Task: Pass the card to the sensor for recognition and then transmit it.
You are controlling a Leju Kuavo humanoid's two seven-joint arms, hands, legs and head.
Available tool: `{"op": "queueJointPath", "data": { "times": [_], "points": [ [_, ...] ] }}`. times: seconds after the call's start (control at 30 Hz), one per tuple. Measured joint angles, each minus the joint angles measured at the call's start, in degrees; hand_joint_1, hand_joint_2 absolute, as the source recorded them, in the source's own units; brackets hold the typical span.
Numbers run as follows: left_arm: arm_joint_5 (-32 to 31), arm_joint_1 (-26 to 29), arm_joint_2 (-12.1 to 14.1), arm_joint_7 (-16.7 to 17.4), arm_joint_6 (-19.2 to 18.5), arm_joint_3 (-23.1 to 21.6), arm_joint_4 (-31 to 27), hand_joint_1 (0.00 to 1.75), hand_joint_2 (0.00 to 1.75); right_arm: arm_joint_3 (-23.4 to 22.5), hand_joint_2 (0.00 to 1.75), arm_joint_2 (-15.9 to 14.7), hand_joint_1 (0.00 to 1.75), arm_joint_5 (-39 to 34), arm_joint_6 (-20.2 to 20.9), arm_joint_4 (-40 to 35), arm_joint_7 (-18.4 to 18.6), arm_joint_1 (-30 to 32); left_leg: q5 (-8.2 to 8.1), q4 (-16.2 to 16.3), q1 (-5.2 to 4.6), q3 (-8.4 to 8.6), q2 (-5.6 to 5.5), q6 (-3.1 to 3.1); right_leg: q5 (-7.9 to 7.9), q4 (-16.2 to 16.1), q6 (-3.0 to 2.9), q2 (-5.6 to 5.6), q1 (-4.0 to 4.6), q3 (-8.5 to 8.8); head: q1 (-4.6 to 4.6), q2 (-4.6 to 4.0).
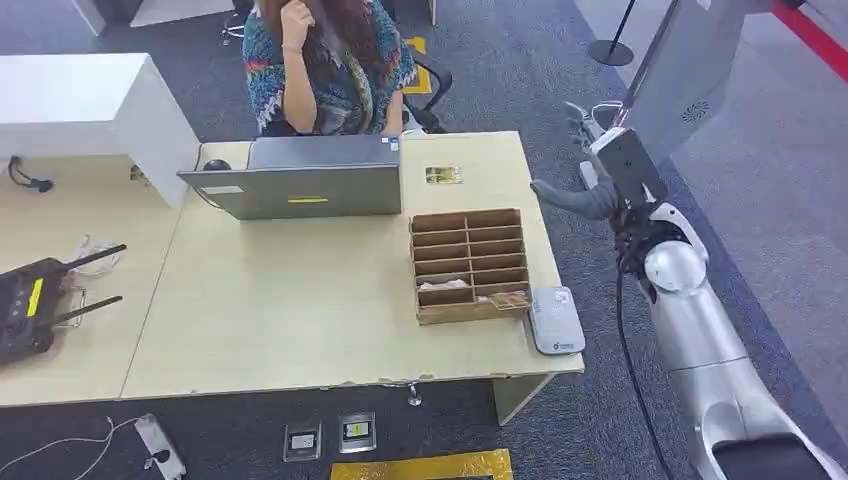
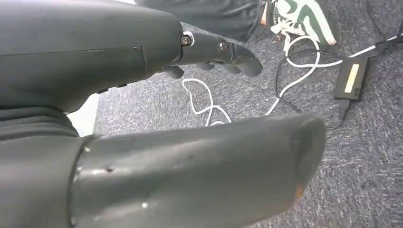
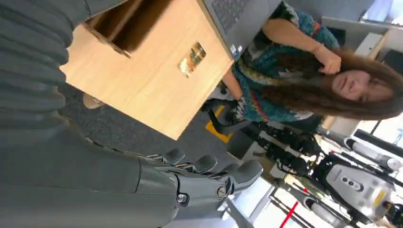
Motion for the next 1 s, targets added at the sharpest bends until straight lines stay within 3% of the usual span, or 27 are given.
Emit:
{"op": "queueJointPath", "data": {
  "times": [0.3,1.0],
  "points": [
    [-0.05,0.14,0.13,0.00,-0.02,0.00,0.04,0.00,0.00,-2.12,1.75,-1.12,0.00,0.37,0.99,-9.30,1.01,5.29,0.01,0.00,0.00,0.02,0.02,0.00,0.00,0.00,0.00,0.06,0.00,0.00,0.02,0.02],
    [-1.58,-1.28,1.36,-0.17,-1.92,0.00,0.00,0.00,0.00,-4.02,1.75,-1.16,0.00,11.32,8.02,-16.20,1.57,18.35,0.00,0.00,-0.01,-0.06,0.06,0.00,0.00,0.00,0.00,0.07,-0.01,-0.07,0.04,0.00]
  ]
}}
